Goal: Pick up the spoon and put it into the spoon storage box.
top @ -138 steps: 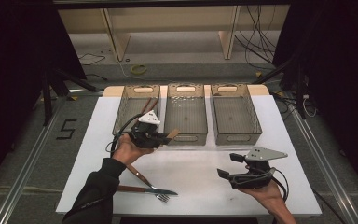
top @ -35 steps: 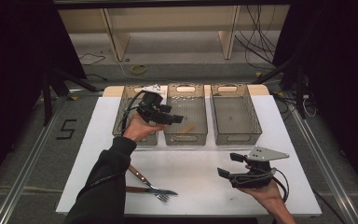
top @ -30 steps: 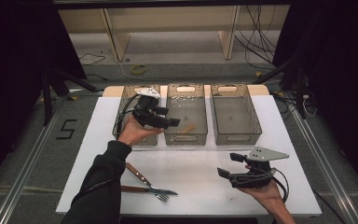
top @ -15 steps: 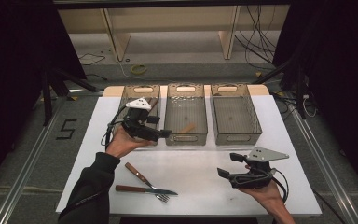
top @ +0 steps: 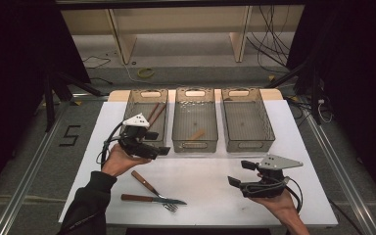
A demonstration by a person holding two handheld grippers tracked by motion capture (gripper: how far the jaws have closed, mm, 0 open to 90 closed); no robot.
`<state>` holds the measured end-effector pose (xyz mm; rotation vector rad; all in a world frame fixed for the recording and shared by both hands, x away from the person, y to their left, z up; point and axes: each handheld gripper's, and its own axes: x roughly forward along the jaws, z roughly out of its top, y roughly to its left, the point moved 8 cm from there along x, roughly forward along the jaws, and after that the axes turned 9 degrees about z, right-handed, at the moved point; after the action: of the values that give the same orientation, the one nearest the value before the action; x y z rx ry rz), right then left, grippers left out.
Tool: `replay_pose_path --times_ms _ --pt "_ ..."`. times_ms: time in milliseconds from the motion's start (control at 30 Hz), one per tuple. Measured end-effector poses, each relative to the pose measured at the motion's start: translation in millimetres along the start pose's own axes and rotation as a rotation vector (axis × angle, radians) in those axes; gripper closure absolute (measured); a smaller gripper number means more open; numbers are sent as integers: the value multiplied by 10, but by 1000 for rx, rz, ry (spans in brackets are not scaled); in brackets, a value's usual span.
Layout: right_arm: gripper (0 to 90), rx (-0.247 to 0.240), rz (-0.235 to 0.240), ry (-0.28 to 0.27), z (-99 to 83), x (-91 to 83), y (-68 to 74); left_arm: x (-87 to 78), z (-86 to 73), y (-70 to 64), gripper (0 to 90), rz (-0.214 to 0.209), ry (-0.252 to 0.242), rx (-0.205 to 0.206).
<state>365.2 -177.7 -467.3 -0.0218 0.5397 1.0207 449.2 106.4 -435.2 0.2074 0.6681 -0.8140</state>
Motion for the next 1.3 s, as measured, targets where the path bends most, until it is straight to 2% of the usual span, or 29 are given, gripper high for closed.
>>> replay_pose_path --times_ms 200,567,767,867,1067,1233,1300 --pt "232 -1 -1 -1 1 0 -8 -25 -104 -8 212 11 25 17" --pt "232 -2 9 0 5 10 -7 -105 -236 -65 211 19 80 76" --pt "230 -5 10 4 0 10 -3 -152 -373 -93 210 24 139 107" --pt "231 -3 9 6 0 7 -1 -175 -451 -118 209 32 182 143" --pt "230 -7 10 13 -2 15 10 -224 -584 -176 210 30 239 189" --pt "230 -11 11 14 -3 23 9 -242 -694 -172 211 29 278 186" --pt "229 -7 10 16 -8 24 9 -237 -756 -169 210 32 307 200"
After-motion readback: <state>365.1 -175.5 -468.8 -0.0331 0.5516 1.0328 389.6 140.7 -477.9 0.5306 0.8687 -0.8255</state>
